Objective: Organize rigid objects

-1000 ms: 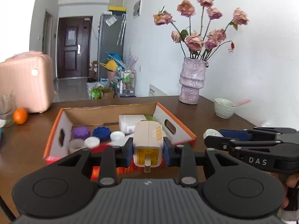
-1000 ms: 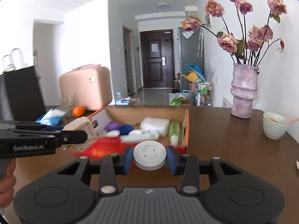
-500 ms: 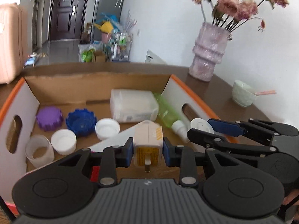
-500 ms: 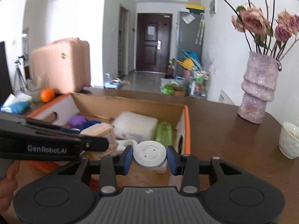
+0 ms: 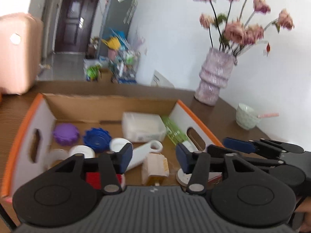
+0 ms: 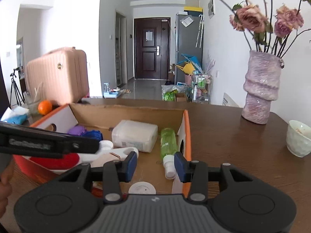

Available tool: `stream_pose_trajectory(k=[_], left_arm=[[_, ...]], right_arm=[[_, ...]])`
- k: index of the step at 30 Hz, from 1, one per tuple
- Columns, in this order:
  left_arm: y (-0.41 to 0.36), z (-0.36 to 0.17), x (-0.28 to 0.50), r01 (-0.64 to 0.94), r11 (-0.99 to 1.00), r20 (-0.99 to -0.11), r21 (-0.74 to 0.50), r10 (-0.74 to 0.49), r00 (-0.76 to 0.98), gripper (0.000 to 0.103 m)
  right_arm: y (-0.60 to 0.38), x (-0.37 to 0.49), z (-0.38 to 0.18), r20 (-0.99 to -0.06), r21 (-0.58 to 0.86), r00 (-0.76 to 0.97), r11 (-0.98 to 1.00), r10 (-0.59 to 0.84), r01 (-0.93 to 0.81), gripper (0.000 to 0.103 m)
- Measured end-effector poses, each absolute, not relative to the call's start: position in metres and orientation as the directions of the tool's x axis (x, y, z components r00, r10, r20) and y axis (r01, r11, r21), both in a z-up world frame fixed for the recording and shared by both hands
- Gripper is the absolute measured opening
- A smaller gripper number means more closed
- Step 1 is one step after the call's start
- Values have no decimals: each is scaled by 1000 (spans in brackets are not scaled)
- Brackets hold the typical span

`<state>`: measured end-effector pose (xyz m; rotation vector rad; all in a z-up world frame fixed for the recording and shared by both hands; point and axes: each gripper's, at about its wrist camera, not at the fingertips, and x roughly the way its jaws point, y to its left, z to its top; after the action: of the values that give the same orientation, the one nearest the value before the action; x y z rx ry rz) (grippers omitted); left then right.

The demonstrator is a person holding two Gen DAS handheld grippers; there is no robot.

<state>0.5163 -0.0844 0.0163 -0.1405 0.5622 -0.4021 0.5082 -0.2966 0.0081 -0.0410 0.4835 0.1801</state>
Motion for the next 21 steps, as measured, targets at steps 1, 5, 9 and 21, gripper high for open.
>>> stream_pose_trajectory(k=[1, 5, 9, 21], left_arm=[[-80, 20, 509, 321, 918, -482, -235, -397, 781, 59], [-65, 36, 475, 285, 946, -472, -157, -325, 819, 62], [-44, 48, 428, 226, 970, -433, -86, -240, 869, 78], [-14, 69, 298, 105, 994, -255, 44, -90, 963, 103]], right_arm=[[-297, 503, 13, -460, -6, 874, 984, 158, -181, 41], [-300, 475, 39, -434, -24, 888, 984, 151, -179, 43], [-300, 440, 61, -404, -21, 900, 982, 162, -186, 46], [-291, 332, 73, -276, 45, 946, 985, 170, -164, 96]])
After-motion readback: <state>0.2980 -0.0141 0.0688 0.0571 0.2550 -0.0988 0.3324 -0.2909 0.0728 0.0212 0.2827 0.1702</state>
